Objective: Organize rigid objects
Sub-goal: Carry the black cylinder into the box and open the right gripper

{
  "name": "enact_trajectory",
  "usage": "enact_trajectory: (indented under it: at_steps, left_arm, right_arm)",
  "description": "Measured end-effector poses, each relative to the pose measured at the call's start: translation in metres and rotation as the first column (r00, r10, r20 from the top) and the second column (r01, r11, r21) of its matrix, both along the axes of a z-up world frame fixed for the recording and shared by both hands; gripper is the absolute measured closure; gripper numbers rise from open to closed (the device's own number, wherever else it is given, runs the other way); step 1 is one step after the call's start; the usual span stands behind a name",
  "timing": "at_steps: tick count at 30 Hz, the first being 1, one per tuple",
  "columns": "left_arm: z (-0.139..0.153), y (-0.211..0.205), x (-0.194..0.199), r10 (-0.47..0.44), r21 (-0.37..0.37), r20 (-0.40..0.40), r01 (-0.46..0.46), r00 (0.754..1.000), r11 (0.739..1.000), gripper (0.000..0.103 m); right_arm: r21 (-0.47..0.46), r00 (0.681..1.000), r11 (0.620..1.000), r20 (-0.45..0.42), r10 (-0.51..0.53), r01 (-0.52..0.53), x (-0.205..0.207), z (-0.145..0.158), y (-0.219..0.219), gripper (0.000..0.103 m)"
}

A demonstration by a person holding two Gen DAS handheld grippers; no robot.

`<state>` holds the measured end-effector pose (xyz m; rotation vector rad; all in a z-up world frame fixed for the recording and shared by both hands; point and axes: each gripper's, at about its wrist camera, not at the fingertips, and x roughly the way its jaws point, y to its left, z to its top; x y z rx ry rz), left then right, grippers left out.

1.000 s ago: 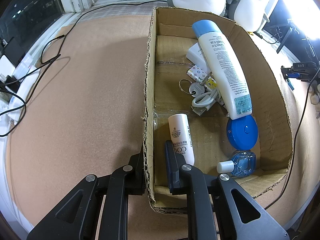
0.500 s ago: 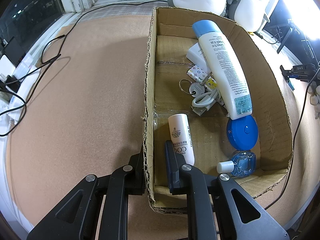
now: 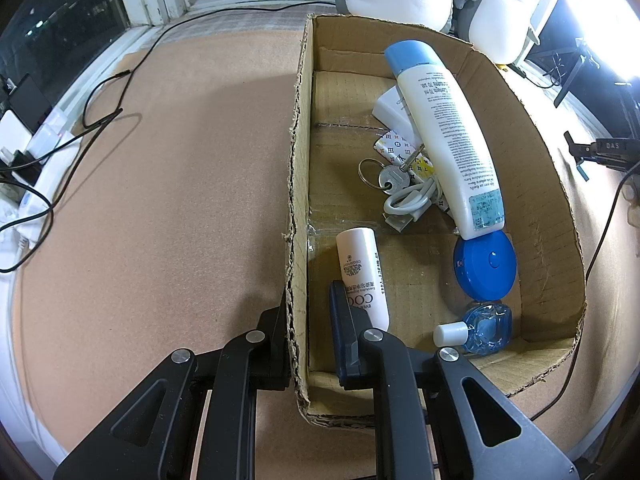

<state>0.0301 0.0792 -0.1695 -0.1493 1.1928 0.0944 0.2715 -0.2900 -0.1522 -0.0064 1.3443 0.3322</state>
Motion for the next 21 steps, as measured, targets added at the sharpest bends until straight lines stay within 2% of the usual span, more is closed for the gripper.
enact_trajectory:
  at_steps: [11,15,21]
  left_arm:
    - [0.000,0.001,0.000,-0.002,0.002,0.000,0.002,1.000,1.000,0.090]
    - [0.000,0.001,0.000,-0.001,0.002,0.000,0.001,1.000,1.000,0.090]
    - [0.000,0.001,0.000,-0.001,0.002,0.000,0.001,1.000,1.000,0.090]
  right_arm:
    - [0.081,0.990,0.988,0.066,0.128,-0.133,-0.030,0.048,0.051,0.088]
    - [0.113,0.975,0.972,0.107,0.194,-0.205,-0.040,0.070,0.083,0.088]
    - [0.146,0.951,0.944,0.140,0.276,-0.296,-0.052,0.086,0.130,0.088]
